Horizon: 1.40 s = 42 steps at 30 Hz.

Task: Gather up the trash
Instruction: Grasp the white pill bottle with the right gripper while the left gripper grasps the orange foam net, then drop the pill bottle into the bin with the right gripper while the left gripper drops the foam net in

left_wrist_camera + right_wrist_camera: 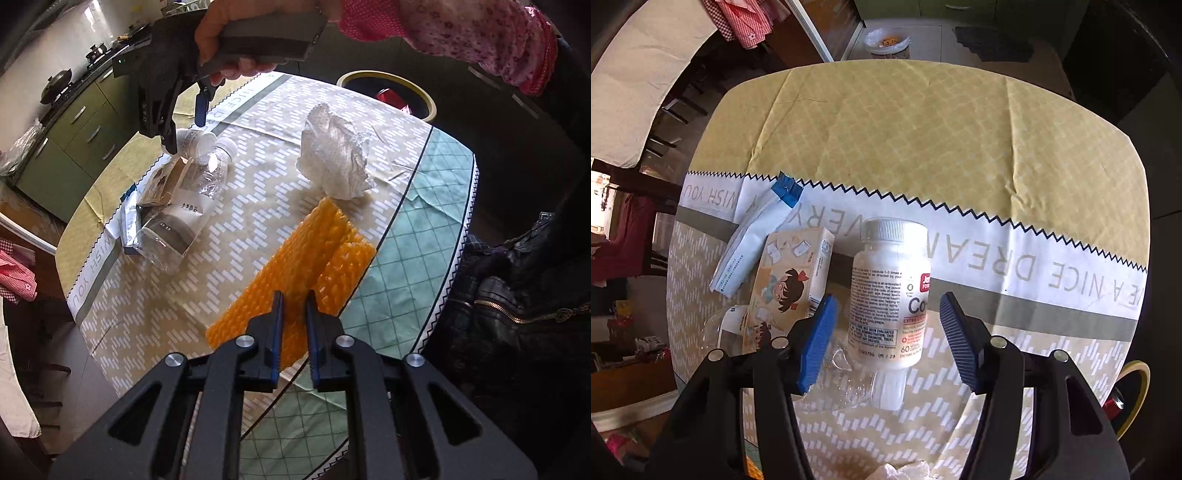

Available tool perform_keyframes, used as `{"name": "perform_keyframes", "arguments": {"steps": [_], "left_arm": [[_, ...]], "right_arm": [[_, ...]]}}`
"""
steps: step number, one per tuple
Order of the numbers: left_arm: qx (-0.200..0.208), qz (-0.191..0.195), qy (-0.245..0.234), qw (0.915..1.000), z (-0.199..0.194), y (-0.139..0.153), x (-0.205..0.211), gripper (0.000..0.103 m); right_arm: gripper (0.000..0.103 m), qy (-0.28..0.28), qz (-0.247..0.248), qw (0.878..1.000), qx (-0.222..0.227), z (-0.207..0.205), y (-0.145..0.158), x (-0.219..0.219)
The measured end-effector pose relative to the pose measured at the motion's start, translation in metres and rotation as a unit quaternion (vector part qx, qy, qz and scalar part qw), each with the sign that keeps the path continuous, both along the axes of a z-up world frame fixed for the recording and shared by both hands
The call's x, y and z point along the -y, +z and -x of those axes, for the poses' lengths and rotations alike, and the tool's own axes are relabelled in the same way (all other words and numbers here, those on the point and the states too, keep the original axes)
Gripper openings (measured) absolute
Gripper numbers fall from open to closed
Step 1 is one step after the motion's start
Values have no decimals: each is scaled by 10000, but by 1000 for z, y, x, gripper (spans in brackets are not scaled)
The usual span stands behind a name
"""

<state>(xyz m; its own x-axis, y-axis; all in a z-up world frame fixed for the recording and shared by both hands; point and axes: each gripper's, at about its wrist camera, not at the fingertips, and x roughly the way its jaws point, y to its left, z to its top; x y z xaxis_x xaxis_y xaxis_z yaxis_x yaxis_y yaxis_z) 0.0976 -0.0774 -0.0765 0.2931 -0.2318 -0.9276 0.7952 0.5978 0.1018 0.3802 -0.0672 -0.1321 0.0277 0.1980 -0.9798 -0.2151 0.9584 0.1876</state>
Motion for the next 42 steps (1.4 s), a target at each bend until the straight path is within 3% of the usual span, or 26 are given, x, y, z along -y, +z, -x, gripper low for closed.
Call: {"name": "perform_keyframes", "arguments": {"steps": [5, 7, 11, 14, 18, 21, 25, 28, 33, 37, 42], "left_arm": [[36, 59, 57, 10000, 0, 0, -4, 11], [43, 91, 71, 9999, 1, 1, -5, 11], [92, 155, 115, 9998, 1, 6, -3, 11], [157, 197, 121, 9996, 0, 11, 1, 11], [221, 252, 82, 9994, -2, 17, 9, 11], [262, 324, 50, 9991, -7, 24, 17, 11], [291, 462, -15, 9985, -17, 36, 34, 11], [305, 506, -111, 9982, -23, 45, 54, 11], [224, 600, -344, 9974, -30, 59, 98, 11], [11, 678, -618, 9958, -42, 63, 150, 11], [-253, 642, -1000, 9926, -64, 51, 235, 11]], "right_arm": [[47, 26, 102, 9999, -87, -2, -17, -9], [47, 88, 254, 9996, 129, 2, -13, -9], [47, 100, -5, 9994, 342, 16, 11, 14], [47, 9, -235, 9981, 575, 43, 39, 60], [47, -379, -210, 9950, 898, 96, 62, 153], [47, -799, 252, 9921, 936, 140, 55, 231], [47, -1532, 517, 9848, 632, 187, 18, 323], [47, -1946, 471, 9789, 418, 204, -11, 370], [48, -2215, 489, 9736, 247, 211, -42, 403], [53, -2357, 191, 9691, 697, 231, -18, 418], [54, -2448, -74, 9607, 1310, 289, 24, 429]]}}
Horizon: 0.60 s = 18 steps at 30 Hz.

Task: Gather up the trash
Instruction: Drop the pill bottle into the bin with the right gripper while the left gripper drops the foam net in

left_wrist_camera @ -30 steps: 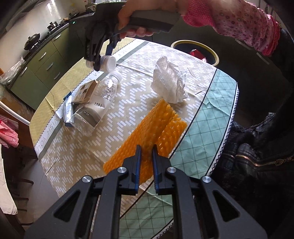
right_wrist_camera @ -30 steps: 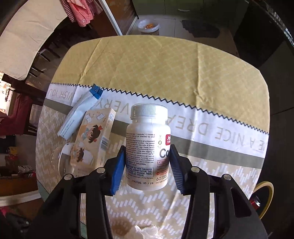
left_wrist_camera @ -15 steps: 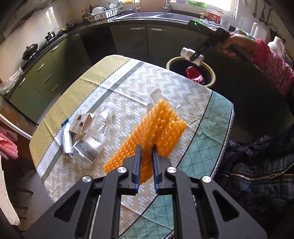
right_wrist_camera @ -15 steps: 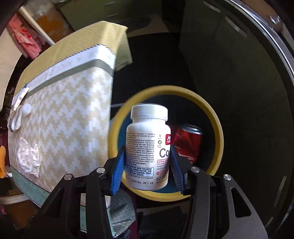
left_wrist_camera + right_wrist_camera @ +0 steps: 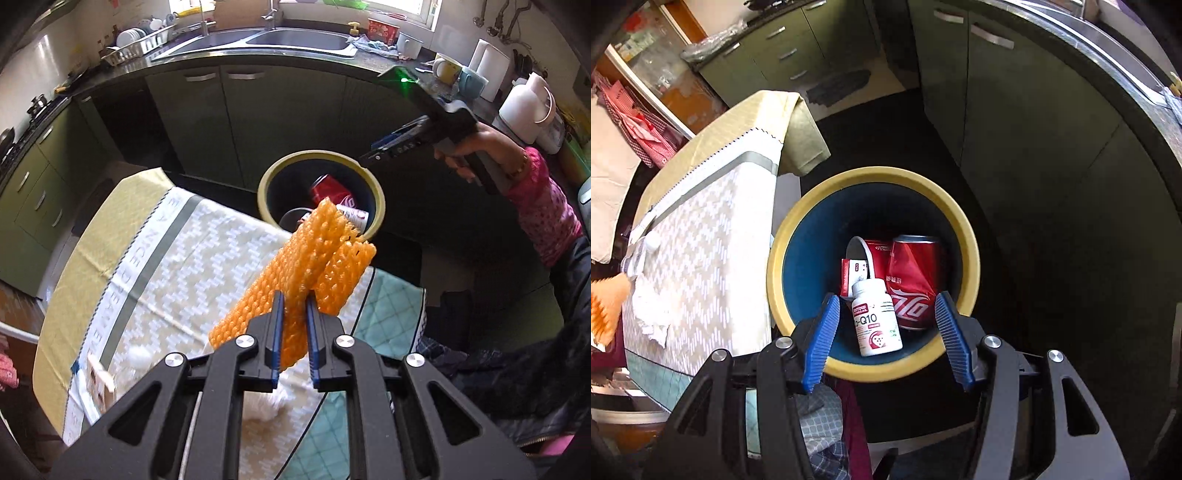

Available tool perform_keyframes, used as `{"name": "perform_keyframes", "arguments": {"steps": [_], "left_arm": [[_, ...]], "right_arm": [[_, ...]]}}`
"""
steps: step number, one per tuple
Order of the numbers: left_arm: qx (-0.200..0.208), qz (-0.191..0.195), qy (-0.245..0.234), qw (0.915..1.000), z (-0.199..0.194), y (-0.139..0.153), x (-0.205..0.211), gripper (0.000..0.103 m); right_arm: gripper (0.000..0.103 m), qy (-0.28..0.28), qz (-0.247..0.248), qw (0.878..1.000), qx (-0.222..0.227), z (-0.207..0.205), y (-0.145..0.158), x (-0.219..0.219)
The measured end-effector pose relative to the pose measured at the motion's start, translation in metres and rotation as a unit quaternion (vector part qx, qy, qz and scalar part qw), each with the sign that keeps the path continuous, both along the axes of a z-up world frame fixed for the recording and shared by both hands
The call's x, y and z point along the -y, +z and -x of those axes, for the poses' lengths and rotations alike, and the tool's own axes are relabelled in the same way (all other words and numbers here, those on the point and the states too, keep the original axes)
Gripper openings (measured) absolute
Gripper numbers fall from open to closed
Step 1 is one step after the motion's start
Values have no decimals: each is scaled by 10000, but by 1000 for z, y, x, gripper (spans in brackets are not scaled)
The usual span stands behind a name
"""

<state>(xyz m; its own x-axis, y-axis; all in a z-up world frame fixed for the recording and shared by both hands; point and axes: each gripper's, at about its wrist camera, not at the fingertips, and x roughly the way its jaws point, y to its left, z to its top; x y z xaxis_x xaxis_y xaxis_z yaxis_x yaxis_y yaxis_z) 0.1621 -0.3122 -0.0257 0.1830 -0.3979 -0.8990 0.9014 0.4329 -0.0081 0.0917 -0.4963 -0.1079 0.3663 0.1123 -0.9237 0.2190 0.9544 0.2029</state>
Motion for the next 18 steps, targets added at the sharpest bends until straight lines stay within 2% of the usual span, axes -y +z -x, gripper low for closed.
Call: {"name": "perform_keyframes", "arguments": {"steps": [5, 9, 11, 15, 18], "left_arm": [[-241, -166, -210, 9994, -29, -36, 91, 11], [-305, -442, -184, 9984, -47, -73, 152, 13], [-231, -561, -117, 9981, -56, -89, 176, 19], [-160, -654, -97, 9977, -61, -102, 205, 27], [-190, -542, -134, 9983, -57, -89, 201, 27]], "right_arm": [[55, -383, -57, 9982, 456, 76, 18, 18], [56, -796, -214, 9948, 605, 135, 13, 32], [56, -977, -266, 9930, 606, 159, 9, 38], [57, -1111, -356, 9917, 549, 181, -1, 43], [57, -971, -358, 9931, 555, 174, -1, 39]]}}
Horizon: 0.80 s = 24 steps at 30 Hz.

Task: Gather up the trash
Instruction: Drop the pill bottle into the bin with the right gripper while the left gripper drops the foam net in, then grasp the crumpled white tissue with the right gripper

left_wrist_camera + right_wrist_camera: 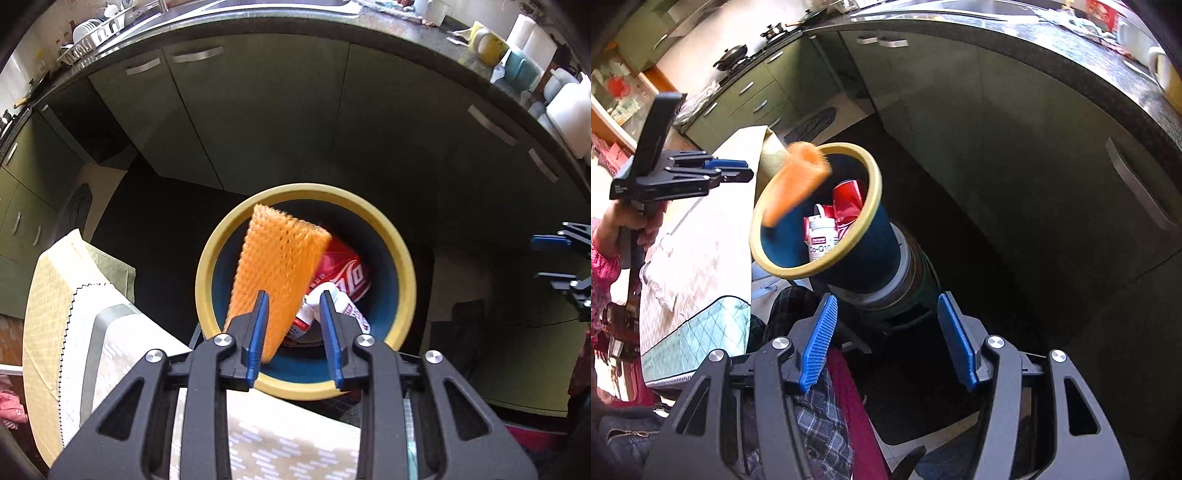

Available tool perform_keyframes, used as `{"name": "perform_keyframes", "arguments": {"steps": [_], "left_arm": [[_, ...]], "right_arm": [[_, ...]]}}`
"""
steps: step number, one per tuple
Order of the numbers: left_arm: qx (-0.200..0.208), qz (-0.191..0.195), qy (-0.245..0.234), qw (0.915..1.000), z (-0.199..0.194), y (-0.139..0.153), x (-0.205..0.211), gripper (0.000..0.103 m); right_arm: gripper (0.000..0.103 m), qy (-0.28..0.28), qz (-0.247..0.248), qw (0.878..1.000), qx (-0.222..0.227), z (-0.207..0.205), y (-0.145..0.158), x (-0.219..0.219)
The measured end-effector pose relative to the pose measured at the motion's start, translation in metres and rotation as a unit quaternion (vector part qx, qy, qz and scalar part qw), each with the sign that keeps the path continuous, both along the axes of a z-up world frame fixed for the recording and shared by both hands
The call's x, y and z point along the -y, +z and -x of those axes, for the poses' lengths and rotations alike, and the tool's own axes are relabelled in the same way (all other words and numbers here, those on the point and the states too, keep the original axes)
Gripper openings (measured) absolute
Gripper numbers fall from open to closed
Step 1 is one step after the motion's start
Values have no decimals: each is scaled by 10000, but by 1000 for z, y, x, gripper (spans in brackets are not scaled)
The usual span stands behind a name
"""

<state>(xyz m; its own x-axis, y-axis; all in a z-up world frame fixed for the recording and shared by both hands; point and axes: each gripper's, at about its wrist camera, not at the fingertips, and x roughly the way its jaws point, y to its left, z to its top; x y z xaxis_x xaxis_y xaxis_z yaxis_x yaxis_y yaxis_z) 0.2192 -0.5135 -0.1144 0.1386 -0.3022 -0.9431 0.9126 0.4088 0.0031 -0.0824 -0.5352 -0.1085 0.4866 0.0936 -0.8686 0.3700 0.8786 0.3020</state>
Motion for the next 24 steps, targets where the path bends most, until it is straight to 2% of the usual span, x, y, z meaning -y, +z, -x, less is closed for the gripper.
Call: {"name": "perform_keyframes", "arguments": {"steps": [2, 3, 7, 11, 14, 18, 20, 22, 24], "left_arm": [[-10, 98, 47, 9999, 4, 17, -18, 38], [-24, 154, 82, 9998, 6, 27, -30, 40], [261, 204, 323, 9989, 11, 68, -108, 41], [462, 187, 1103, 9927, 8, 99, -211, 44], [677, 62, 1694, 9832, 12, 111, -287, 49], [633, -250, 2479, 9664, 7, 95, -369, 50], [568, -388, 2726, 9597, 5, 83, -400, 50], [454, -393, 2889, 9555, 1, 73, -423, 50], [398, -392, 2881, 9560, 4, 66, -435, 50]], "right_arm": [[57, 148, 38, 9999, 68, -10, 6, -8], [58, 250, 57, 9996, 107, -16, 10, -13], [60, 859, 179, 9960, 184, -49, 21, -47], [60, 1671, 241, 9853, 244, -89, 34, -100], [61, 2437, 83, 9693, 317, -124, 44, -151], [63, 3252, -262, 9449, 284, -171, 48, -226], [70, 3540, -596, 9333, 85, -193, 43, -264], [73, 3720, -710, 9253, -200, -209, 37, -297], [73, 3772, -696, 9221, -515, -226, 27, -321]]}}
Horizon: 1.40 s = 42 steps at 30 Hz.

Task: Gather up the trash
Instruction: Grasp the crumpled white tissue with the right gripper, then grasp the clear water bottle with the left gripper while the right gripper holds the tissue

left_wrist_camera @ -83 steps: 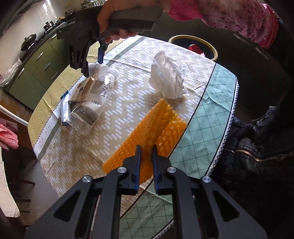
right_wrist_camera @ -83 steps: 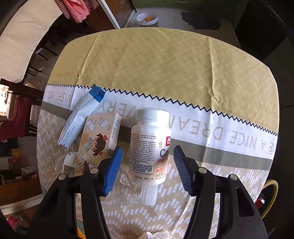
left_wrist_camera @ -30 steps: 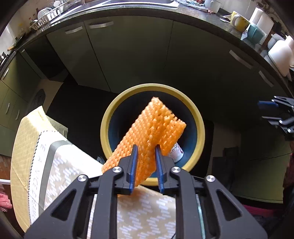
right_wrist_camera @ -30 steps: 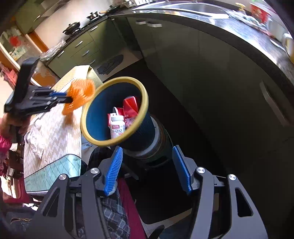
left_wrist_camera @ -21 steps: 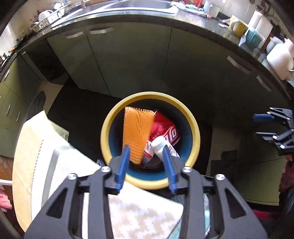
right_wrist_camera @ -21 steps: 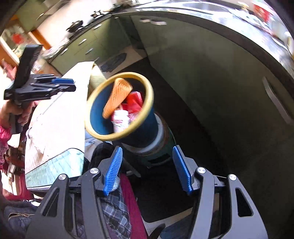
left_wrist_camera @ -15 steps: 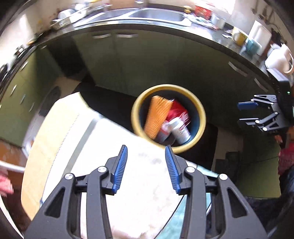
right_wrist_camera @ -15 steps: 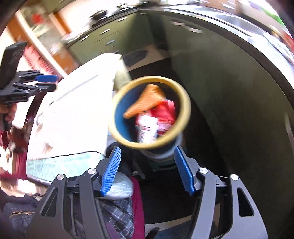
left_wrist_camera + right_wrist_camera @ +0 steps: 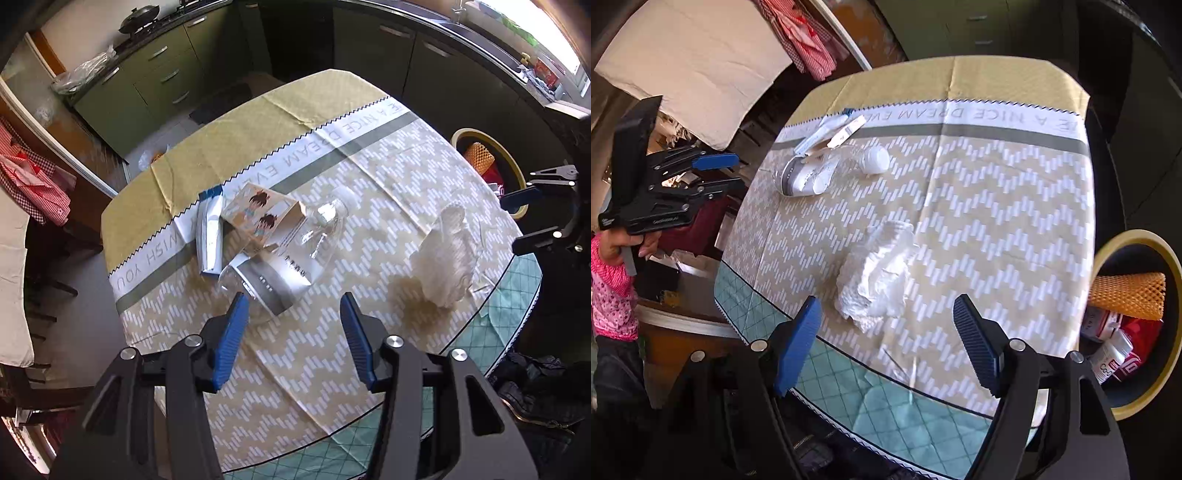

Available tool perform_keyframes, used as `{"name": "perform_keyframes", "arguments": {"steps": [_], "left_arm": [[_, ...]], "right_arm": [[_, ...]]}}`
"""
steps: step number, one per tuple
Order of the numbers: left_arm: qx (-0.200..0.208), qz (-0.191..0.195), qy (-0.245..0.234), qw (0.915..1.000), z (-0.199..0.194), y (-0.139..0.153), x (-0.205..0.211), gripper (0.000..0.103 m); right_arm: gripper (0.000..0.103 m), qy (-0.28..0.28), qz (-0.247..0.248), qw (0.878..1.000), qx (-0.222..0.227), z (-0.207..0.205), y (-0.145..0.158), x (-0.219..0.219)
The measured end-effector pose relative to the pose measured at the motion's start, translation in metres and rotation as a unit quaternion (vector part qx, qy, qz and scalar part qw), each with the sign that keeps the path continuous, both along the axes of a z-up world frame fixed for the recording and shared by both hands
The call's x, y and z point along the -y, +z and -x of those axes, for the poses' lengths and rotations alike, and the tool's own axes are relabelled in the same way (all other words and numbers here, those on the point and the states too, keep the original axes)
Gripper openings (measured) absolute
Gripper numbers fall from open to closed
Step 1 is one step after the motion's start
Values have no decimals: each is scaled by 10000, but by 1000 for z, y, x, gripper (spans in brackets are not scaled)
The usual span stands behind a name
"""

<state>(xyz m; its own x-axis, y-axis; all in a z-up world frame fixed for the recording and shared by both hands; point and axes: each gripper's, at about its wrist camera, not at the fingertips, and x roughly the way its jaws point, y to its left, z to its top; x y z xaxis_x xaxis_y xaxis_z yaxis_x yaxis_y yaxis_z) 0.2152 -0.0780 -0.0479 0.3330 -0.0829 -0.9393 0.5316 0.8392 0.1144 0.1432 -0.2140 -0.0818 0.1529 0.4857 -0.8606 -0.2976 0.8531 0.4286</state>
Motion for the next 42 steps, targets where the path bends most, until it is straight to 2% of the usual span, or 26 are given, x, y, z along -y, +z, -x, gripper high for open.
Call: {"name": "perform_keyframes", "arguments": {"steps": [6, 10, 12, 13, 16, 20, 24, 25, 28, 34, 42], "left_arm": [[30, -189, -550, 9983, 14, -21, 9, 50], [38, -416, -737, 9964, 11, -36, 11, 50], [53, -442, -792, 9959, 8, -41, 10, 50], [56, -426, -830, 9956, 7, -42, 10, 50], [79, -473, -1014, 9937, 7, -44, 11, 50], [101, -693, -1343, 9885, 1, -50, 14, 56], [-41, -859, -1736, 9811, -12, -60, 18, 61], [-153, -886, -1798, 9796, -17, -64, 17, 65], [-418, -811, -1938, 9768, -30, -73, 15, 67], [-540, -930, -2028, 9733, -50, -88, 15, 76], [-940, -1139, -2502, 9569, -57, -111, 26, 88]], "right_arm": [[75, 159, 378, 9976, -563, -30, -33, -37], [74, 193, 497, 9962, -689, -35, -50, -46], [38, 208, 590, 9958, -669, -36, -56, -48], [10, 227, 615, 9953, -706, -39, -62, -52], [8, 309, 690, 9956, -563, -34, -58, -49], [8, 360, 575, 9972, -308, -20, -33, -37], [8, 271, 497, 9981, -250, -9, -15, -16], [8, 241, 491, 9982, -259, -7, -14, -11], [8, 167, 488, 9982, -308, -2, -12, 3], [8, 171, 458, 9979, -414, 4, -14, 10], [8, 270, 525, 9971, -483, 2, -18, -1]]}}
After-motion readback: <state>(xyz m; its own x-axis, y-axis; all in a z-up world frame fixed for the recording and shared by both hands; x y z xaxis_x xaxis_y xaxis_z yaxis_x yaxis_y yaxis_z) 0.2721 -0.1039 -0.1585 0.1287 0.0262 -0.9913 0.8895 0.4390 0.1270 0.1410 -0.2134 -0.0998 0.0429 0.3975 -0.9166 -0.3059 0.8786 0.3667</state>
